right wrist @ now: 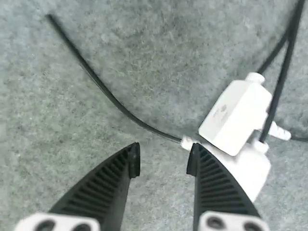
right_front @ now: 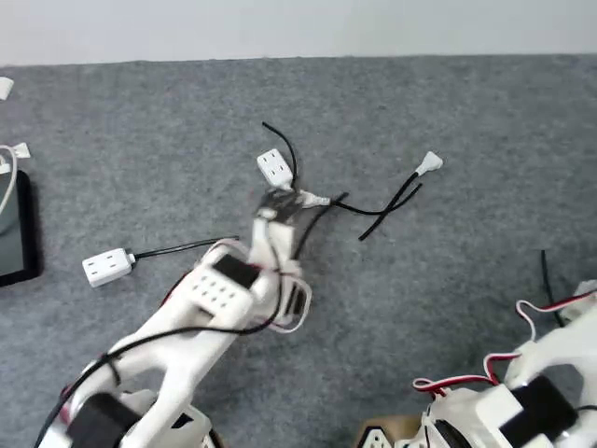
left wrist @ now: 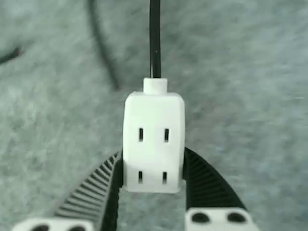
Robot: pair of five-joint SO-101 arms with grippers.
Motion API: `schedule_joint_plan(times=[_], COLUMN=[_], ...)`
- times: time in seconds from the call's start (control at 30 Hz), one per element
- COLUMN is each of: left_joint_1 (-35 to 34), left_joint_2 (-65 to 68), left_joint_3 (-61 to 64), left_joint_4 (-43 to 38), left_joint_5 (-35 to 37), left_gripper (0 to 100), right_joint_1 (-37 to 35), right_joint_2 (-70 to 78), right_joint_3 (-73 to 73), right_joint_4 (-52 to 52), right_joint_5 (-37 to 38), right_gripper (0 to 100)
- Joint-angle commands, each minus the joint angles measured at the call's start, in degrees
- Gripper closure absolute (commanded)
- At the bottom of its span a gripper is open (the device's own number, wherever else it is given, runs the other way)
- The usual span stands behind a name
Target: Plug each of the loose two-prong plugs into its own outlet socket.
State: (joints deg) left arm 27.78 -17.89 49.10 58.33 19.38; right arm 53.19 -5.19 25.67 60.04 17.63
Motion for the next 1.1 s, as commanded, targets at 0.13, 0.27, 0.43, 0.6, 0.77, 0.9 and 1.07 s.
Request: schedule_joint_plan(times=[0.13,0.27,0.43,0.6,0.77,0.9,1.07], left_joint_1=[-4.04,-7.82,-13.63,-14.07,-17.76,-17.67,-17.32], left_joint_2=[-17.41,-23.12,-23.91,-23.91,-23.82,-24.35,-24.44], left_joint_3=[17.8,21.32,21.93,22.46,23.52,25.63,25.01], left_joint_4=[-10.37,-10.46,-10.64,-10.73,-10.37,-8.18,-7.56], left_joint_5=[0.26,0.44,0.35,0.35,0.79,0.44,0.0], left_gripper=[99,99,99,98,79,62,62], right_joint_1=[-5.85,-8.92,-14.02,-18.77,-23.52,-26.15,-31.43], right_joint_2=[-0.84,-0.84,-0.84,-0.92,-0.92,-0.92,-1.63], right_joint_3=[-0.26,-0.26,-0.26,-0.26,-0.44,-0.44,-0.7], right_joint_4=[5.05,8.31,9.27,9.98,12.62,12.62,12.62], right_joint_5=[0.44,0.53,-0.62,-5.36,-7.74,-9.58,-13.27], right_gripper=[84.4,84.4,84.4,84.5,84.5,84.5,84.5])
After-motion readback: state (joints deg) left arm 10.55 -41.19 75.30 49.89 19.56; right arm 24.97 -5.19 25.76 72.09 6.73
